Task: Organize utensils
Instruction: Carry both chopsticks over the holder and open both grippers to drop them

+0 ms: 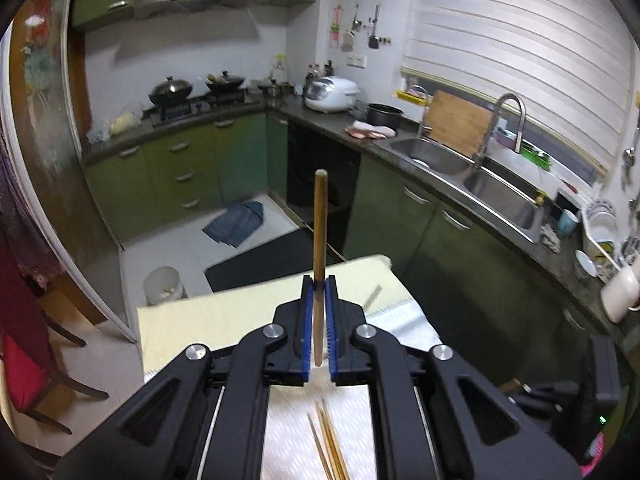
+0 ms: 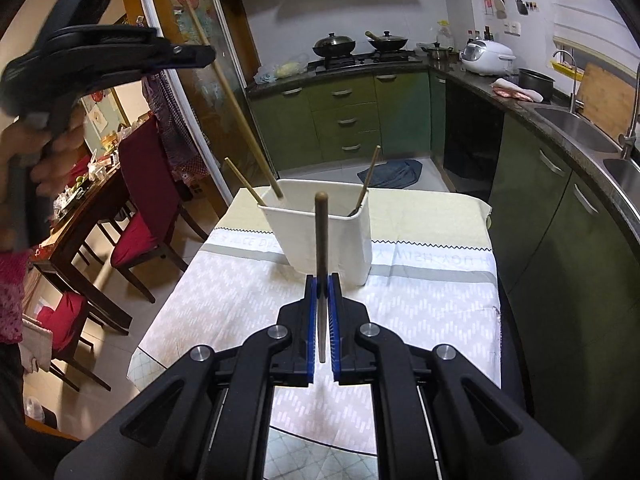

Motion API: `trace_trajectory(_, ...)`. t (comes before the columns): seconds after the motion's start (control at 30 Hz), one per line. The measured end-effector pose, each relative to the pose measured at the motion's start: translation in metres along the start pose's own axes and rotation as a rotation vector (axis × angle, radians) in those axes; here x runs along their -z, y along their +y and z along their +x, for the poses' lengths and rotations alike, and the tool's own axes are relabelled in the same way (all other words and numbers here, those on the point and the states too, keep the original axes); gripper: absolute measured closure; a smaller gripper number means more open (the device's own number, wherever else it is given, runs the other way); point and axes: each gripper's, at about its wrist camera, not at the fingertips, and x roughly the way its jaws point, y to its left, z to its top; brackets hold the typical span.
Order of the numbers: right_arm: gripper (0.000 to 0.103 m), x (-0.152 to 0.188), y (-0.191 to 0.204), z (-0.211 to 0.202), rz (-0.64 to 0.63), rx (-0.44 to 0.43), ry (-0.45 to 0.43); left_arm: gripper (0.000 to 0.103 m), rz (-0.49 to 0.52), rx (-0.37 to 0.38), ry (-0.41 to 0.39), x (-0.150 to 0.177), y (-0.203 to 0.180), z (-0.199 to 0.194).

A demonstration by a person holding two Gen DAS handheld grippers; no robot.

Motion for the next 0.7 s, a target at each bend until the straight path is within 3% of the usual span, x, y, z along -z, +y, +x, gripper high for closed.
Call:
trace_trajectory(0.23,0.097,0.0,-0.008,-0.001,0.011,-0.008,-0.008,0.097,-0.002,-0.042,0.045,0.002,0.007,0.045)
trace_trajectory(0.53,0.097,-0.019,0.001,-0.005,0.006,-0.025,-0.05,0.097,-0.01,-0.063,0.169,0.047,0.025,0.104)
trace_trajectory(0.7,0.097,-0.04,0.012,-0.001,-0.001,-0.036,-0.064,0.088,-0.035,-0.046,0.174,0.059,0.038,0.103)
